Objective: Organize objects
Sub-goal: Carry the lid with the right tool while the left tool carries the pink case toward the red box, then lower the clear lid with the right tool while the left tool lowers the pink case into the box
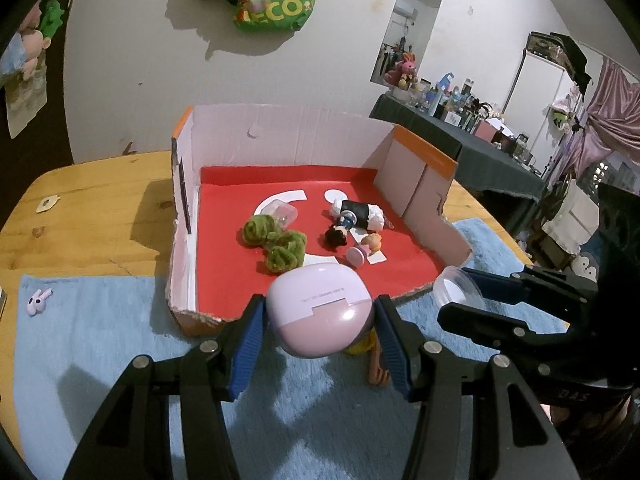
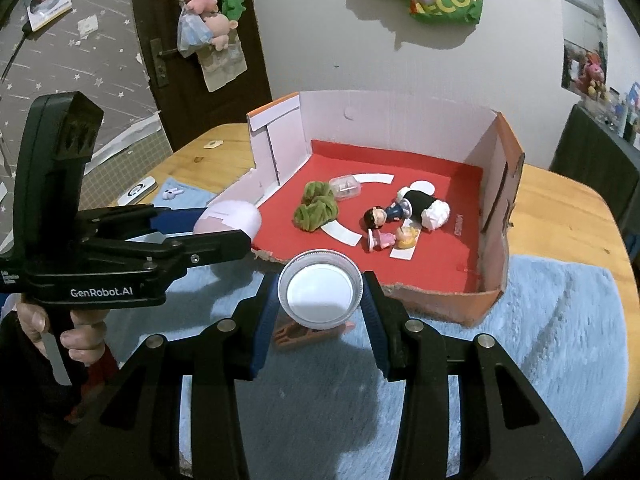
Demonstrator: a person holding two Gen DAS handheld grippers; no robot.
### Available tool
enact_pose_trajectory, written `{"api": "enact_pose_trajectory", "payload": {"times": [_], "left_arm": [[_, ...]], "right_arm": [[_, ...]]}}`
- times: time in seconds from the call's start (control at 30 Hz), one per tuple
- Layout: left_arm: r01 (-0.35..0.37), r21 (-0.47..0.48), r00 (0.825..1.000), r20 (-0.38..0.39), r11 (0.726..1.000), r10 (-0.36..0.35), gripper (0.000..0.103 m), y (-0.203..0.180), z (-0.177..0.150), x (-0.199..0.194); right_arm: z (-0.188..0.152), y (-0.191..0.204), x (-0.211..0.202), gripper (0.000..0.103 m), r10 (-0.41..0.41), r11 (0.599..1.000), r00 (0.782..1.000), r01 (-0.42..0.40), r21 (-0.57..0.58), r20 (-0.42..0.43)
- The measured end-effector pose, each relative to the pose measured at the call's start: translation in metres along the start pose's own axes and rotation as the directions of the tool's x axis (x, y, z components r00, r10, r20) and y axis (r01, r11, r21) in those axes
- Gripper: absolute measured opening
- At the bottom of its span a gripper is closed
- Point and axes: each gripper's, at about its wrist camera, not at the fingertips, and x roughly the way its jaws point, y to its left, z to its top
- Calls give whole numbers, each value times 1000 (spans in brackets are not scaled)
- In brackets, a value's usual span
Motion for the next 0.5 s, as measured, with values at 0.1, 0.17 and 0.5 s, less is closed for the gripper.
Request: {"api": "enact_pose_trajectory", "payload": {"times": [0.1, 0.17, 0.5], "left_arm": [[-2, 11, 1000, 0, 1000, 2, 57, 0, 5, 0], [-1, 15, 1000, -3, 1000, 2, 57, 0, 8, 2], [6, 32, 999, -36, 999, -5, 57, -1, 22, 19]], "right_arm": [[5, -2, 1, 39, -6, 1000, 1000, 6, -7, -2], [9, -5, 1, 39, -7, 1000, 1000, 7, -10, -2], [29, -21, 10, 39, -23, 1000, 999, 22, -15, -29]]}}
